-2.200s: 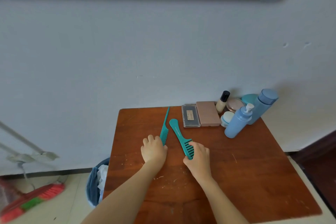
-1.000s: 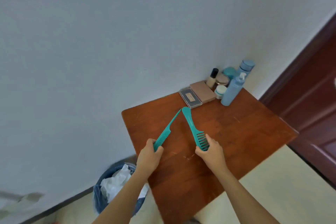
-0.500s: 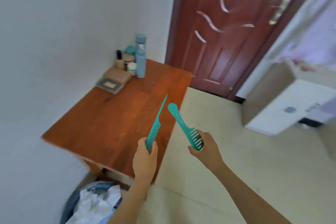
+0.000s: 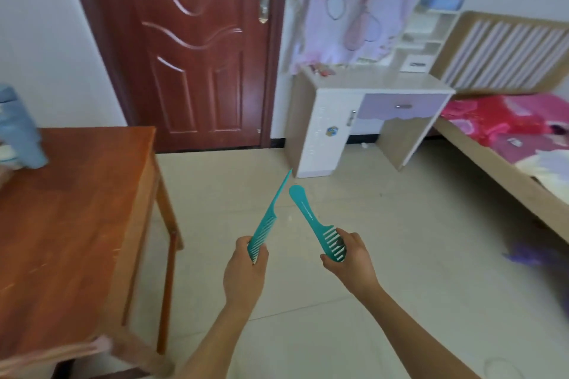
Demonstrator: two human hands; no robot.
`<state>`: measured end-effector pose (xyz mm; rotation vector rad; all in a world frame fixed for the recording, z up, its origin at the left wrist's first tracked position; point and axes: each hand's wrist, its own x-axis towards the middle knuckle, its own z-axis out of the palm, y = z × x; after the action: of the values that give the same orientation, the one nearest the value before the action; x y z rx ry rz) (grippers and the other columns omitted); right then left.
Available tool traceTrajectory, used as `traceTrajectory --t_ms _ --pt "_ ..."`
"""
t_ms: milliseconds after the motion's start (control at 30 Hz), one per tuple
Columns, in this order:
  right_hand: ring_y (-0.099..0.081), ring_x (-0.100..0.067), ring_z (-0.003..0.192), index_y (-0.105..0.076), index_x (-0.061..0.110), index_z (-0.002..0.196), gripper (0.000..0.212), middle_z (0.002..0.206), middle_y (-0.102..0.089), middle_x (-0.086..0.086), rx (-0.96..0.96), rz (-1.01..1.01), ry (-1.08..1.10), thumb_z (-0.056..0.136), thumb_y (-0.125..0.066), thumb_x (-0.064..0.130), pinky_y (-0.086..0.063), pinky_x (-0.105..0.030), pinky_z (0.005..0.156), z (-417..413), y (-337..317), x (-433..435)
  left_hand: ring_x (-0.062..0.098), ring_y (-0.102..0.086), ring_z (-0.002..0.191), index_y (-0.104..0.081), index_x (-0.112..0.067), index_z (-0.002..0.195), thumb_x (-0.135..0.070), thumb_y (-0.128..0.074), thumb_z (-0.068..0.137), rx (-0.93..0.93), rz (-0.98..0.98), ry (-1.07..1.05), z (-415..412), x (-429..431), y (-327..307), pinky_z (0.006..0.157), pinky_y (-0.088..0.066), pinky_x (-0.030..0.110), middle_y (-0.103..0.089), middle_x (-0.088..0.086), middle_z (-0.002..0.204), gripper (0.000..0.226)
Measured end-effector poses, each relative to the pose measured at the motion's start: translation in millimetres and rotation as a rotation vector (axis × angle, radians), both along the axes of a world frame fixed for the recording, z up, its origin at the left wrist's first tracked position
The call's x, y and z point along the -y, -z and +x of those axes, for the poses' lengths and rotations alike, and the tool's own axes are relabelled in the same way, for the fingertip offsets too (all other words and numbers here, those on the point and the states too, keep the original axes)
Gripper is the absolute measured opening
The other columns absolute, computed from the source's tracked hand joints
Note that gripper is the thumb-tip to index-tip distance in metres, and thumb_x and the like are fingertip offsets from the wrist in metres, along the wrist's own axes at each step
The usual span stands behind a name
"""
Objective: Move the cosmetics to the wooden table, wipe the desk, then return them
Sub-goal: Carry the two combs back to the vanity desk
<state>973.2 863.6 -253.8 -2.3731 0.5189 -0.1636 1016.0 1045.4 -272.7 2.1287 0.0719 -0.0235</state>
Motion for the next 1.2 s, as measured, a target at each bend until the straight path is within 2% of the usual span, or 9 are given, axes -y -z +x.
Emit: traceTrajectory --t_ms 100,200,267,400,467,600,867,1000,1200 --pt "-0.045 -0.008 0.076 -0.047 0.010 0.125 0.055 0.098 -0.045 0.000 0.019 0.004 0.069 0.077 -0.071 0.019 -0.038 -0.007 0.055 -42.5 -2.5 60.2 0.019 -0.047 0.059 -0.048 -0.007 0.108 -0.027 -0.047 0.092 -0.024 -0.018 0.069 -25.4 58.5 -6.2 0.053 -0.034 0.030 -0.049 -0.001 0.065 0.025" --pt "-0.045 -0.008 0.077 -0.046 0.011 0.126 0.056 0.099 -0.045 0.001 0.032 -0.025 0.125 0.077 -0.071 0.021 -0.037 -0.006 0.054 -75.5 -9.3 119.7 0.022 -0.046 0.059 -0.048 -0.005 0.105 -0.027 -0.047 0.092 -0.010 -0.018 0.131 -46.8 115.2 -13.7 0.055 -0.035 0.030 -0.047 -0.001 0.063 0.025" --pt "-0.044 -0.008 0.079 -0.045 0.011 0.127 0.057 0.101 -0.044 0.001 0.041 -0.049 0.156 0.077 -0.071 0.022 -0.036 -0.007 0.057 -87.8 -19.0 156.2 0.022 -0.046 0.060 -0.049 -0.006 0.105 -0.027 -0.048 0.092 0.006 -0.017 0.167 -54.6 148.9 -22.6 0.054 -0.034 0.030 -0.048 -0.001 0.063 0.025" --pt "-0.046 -0.013 0.093 -0.043 0.010 0.130 0.058 0.107 -0.046 -0.004 0.063 -0.119 0.174 0.079 -0.069 0.022 -0.041 -0.017 0.074 -94.1 -44.2 219.8 0.025 -0.050 0.065 -0.049 -0.007 0.103 -0.028 -0.049 0.091 0.076 0.009 0.201 -54.8 206.0 -45.6 0.055 -0.035 0.030 -0.054 0.004 0.071 0.024" --pt "-0.046 -0.014 0.097 -0.042 0.012 0.131 0.058 0.109 -0.046 -0.005 0.067 -0.159 0.193 0.080 -0.067 0.024 -0.041 -0.018 0.073 -89.1 -57.3 244.6 0.027 -0.052 0.068 -0.049 -0.007 0.101 -0.028 -0.050 0.090 0.117 0.029 0.204 -47.1 228.8 -57.5 0.057 -0.036 0.031 -0.057 0.007 0.076 0.024" --pt "-0.047 -0.016 0.103 -0.041 0.014 0.130 0.057 0.112 -0.045 -0.007 0.098 -0.183 0.211 0.080 -0.066 0.025 -0.050 -0.026 0.082 -69.0 -79.8 283.3 0.028 -0.051 0.069 -0.051 -0.008 0.096 -0.029 -0.053 0.088 0.195 0.067 0.180 -21.7 267.9 -76.5 0.058 -0.035 0.031 -0.057 0.008 0.075 0.023" --pt "-0.040 -0.020 0.110 -0.040 0.010 0.129 0.054 0.117 -0.044 -0.008 0.080 -0.406 0.101 0.083 -0.062 0.028 -0.040 -0.026 0.083 12.1 -120.0 361.7 0.033 -0.059 0.075 -0.056 -0.010 0.095 -0.032 -0.052 0.088 0.269 0.028 0.115 71.2 337.1 -94.5 0.064 -0.046 0.035 -0.064 0.012 0.079 0.024" --pt "-0.039 -0.020 0.110 -0.036 0.011 0.133 0.058 0.118 -0.044 -0.008 0.072 -0.452 0.079 0.084 -0.061 0.027 -0.043 -0.028 0.085 63.5 -138.6 406.7 0.033 -0.057 0.072 -0.054 -0.009 0.094 -0.031 -0.052 0.088 0.265 0.013 0.075 120.7 382.3 -100.2 0.057 -0.038 0.031 -0.062 0.011 0.075 0.023" --pt "-0.041 -0.017 0.105 -0.039 0.011 0.130 0.054 0.114 -0.043 -0.006 0.045 -0.393 0.102 0.083 -0.061 0.028 -0.044 -0.026 0.085 121.8 -131.1 471.4 0.029 -0.055 0.071 -0.054 -0.011 0.094 -0.031 -0.051 0.088 0.230 0.046 0.096 178.4 451.5 -95.8 0.055 -0.034 0.029 -0.058 0.004 0.072 0.022"
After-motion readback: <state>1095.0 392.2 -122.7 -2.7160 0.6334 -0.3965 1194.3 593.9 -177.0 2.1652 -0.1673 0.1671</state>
